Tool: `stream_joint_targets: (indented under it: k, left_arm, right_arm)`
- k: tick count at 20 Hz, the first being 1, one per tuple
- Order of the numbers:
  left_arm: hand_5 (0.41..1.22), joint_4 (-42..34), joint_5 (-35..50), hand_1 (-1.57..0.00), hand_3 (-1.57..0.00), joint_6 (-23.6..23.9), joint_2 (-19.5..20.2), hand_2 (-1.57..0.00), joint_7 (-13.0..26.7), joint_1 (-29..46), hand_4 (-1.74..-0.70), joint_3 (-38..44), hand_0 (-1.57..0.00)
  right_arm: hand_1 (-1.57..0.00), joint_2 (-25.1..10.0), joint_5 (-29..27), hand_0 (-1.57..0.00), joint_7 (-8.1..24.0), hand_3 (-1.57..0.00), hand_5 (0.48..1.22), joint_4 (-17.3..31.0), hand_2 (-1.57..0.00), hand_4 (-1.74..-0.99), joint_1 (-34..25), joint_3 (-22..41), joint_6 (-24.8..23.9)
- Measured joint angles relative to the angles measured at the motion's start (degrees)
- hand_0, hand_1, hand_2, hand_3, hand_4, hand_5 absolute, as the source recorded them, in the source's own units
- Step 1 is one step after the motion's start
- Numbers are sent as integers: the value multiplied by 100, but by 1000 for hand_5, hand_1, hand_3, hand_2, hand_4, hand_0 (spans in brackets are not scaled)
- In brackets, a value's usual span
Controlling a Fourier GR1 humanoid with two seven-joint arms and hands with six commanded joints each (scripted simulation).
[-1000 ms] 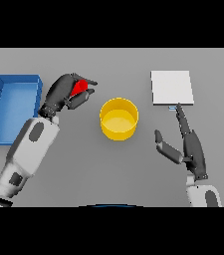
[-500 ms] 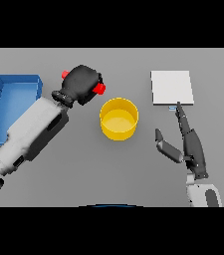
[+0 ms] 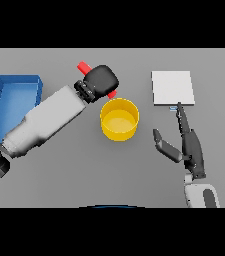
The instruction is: Pick up the red beaker and tilt it to pour out 1 green nut into yellow bowl. Pick up the yellow bowl and place it on the metallic measuring scale.
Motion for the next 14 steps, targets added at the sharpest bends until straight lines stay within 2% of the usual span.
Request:
stream_joint_targets:
  k: [2,6,7,9,11,12,14]
  left_arm:
    - [1219,55,-171,-1571,-1571,-195,-5,-1571,2,-174,-1725,-307,-1571]
    - [1220,257,-531,-1571,-1571,-276,-74,-1571,-23,-477,-1734,-899,-1571]
    - [1220,280,-617,-1571,-1571,-254,-56,-1571,-114,-538,-1735,-1055,-1571]
    - [1221,238,-745,-1571,-1571,-203,3,-1571,-314,-661,-1735,-1316,-1571]
    - [1221,361,-1016,-1571,-1571,-80,-69,-1571,-297,-803,-1735,-1692,-1571]
    - [1221,434,-1088,-1571,-1571,-38,-103,-1571,-358,-924,-1735,-1816,-1571]
    - [1221,498,-1188,-1571,-1571,-44,-162,-1571,-362,-1039,-1734,-2047,-1571]
  right_arm:
    - [1,-39,120,1,-112,1,648,32,1,-1193,43,19,-53]
    - [1,-39,179,1,-102,1,635,1,1,-1179,-10,27,-101]
    - [1,-38,121,1,-31,1,630,-18,1,-1180,-14,-6,-91]
    - [1,-30,91,1,-105,1,624,-58,1,-1169,67,-7,-82]
    - [1,-41,112,1,-4,1,625,-1,1,-1164,-23,-10,-78]
    - [1,-66,80,1,-111,1,626,-43,1,-1165,42,-11,-42]
    - [1,-11,200,1,7,1,627,-30,1,-1153,-29,34,-131]
